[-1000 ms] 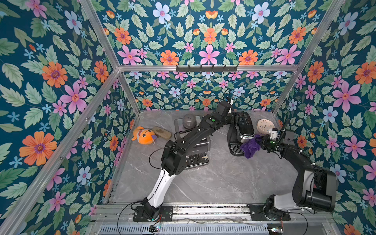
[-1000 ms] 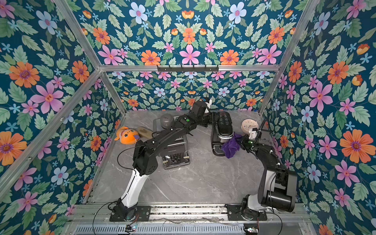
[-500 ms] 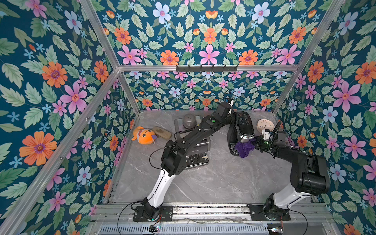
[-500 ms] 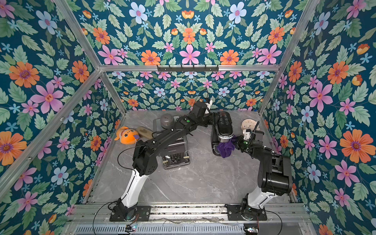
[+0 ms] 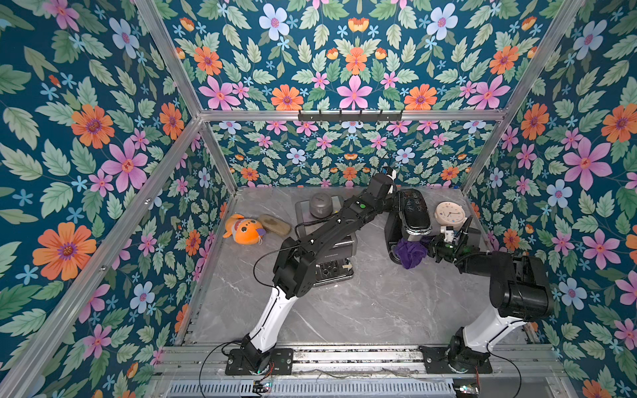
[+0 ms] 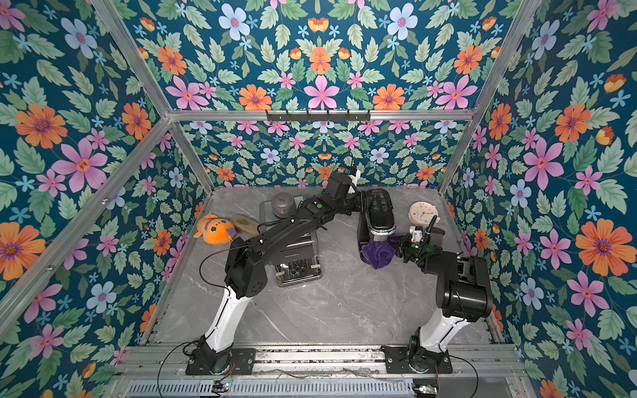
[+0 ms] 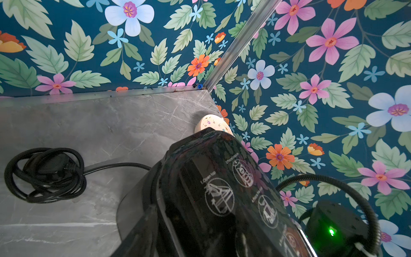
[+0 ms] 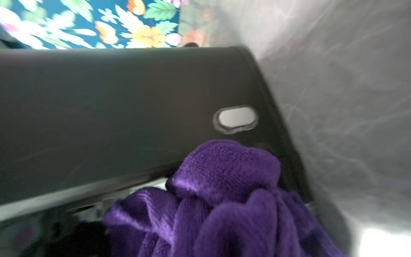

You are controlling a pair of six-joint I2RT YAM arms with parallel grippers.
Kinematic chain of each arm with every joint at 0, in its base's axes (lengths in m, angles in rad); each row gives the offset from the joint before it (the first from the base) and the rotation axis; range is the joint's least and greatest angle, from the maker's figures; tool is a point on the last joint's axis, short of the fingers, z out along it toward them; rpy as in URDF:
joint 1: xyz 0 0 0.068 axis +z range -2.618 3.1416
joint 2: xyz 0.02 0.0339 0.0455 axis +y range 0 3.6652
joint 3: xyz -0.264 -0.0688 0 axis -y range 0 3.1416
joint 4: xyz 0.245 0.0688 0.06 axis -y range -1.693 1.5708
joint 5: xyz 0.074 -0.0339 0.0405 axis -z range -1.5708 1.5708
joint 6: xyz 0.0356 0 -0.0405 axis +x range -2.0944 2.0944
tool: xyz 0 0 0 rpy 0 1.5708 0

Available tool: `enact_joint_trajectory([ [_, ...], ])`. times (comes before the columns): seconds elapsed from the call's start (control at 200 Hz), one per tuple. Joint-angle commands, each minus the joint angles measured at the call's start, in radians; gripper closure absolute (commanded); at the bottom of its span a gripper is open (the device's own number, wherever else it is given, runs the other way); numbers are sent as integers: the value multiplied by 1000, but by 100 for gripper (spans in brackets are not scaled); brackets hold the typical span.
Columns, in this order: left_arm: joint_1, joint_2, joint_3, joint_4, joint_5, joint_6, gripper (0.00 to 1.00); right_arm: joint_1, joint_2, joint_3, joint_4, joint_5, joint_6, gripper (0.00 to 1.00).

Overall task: Wipe the surface of a coffee machine
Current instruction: Wipe the dirt from the surface of the coffee machine.

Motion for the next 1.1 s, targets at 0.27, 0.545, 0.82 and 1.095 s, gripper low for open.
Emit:
enact_joint_trajectory([
  [0.27, -3, -7, -30, -53, 1, -10, 46, 37, 35, -33, 411, -62, 276, 100],
  [0.545, -3, -9, -35, -52, -2, -15, 46, 48, 55, -61, 412, -29, 270, 100],
  [0.82, -7, -6, -40, -49, -6, -21, 47, 96, 104, -59, 501, -1, 320, 100],
  [1.095, -6, -7, -41, -51, -17, -24, 47, 132, 151, -75, 640, 12, 406, 100],
])
